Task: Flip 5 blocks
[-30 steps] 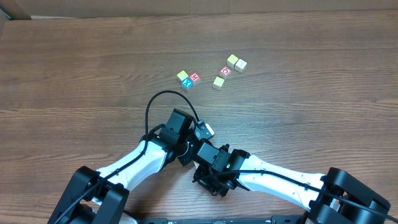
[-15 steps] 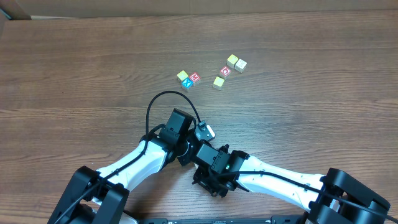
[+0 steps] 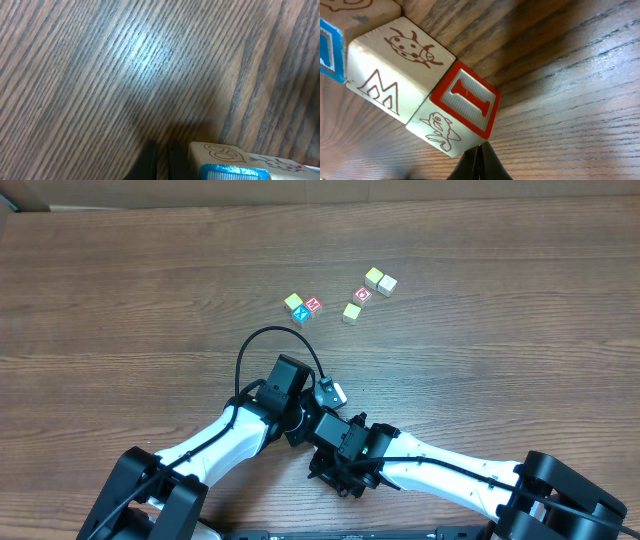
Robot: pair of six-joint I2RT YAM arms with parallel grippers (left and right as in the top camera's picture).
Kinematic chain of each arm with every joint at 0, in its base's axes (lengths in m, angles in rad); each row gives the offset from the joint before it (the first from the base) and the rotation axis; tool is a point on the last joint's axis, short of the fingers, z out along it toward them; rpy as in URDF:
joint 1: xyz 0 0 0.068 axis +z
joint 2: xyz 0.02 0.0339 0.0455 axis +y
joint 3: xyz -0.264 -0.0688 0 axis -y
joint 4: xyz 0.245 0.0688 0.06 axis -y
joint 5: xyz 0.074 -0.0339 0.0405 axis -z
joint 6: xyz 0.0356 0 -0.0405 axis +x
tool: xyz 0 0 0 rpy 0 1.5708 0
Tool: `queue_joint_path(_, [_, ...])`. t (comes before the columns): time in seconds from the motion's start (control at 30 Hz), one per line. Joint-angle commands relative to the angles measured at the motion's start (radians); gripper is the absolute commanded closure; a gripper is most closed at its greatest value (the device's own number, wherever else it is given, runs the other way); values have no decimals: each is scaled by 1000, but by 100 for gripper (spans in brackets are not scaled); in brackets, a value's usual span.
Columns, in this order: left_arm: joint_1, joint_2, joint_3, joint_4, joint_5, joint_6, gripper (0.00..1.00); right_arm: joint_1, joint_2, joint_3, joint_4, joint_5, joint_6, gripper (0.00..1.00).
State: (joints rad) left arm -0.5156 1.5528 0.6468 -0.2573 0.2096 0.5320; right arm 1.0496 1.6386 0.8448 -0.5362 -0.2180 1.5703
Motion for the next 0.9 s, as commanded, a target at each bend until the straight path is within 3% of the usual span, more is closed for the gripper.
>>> queue_joint_path(0.0, [-9, 14, -16, -3, 46, 34, 96, 5, 2, 12, 13, 27, 6, 96])
queue_joint_path(0.87, [-9, 14, -16, 7, 47, 75, 96, 5, 2, 12, 16, 24, 6, 96])
